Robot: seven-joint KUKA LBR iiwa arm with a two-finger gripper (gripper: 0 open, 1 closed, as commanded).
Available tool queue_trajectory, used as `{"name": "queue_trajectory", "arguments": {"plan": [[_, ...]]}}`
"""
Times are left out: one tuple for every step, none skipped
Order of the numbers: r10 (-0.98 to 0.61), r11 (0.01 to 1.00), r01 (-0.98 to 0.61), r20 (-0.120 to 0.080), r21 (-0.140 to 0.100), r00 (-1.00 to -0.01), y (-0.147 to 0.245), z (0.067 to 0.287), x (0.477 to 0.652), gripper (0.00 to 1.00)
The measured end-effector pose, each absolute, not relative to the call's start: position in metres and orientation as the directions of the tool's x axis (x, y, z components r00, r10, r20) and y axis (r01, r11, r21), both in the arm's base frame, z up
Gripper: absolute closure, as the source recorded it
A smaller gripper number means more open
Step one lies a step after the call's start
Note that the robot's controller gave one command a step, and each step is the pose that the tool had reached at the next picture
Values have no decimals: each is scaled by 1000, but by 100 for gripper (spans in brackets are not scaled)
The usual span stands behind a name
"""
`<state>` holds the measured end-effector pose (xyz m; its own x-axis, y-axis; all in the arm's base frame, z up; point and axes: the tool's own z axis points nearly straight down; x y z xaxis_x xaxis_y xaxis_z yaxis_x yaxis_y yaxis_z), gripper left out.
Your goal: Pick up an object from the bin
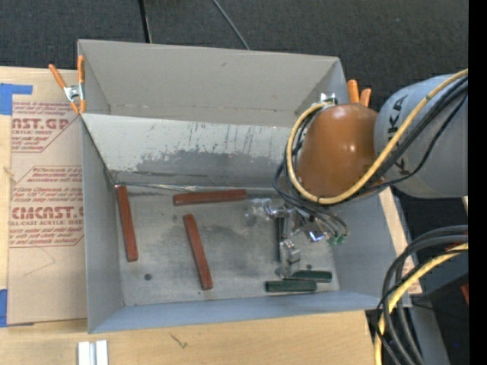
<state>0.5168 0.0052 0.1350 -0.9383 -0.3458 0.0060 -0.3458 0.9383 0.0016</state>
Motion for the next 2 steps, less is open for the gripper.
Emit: {"name": "queue_trajectory", "arguments": {"plan": [[-345, 938, -345, -12, 1, -938, -4, 132, 511, 0], [-573, 820, -573, 0, -2, -820, -45, 94, 516, 0]]}}
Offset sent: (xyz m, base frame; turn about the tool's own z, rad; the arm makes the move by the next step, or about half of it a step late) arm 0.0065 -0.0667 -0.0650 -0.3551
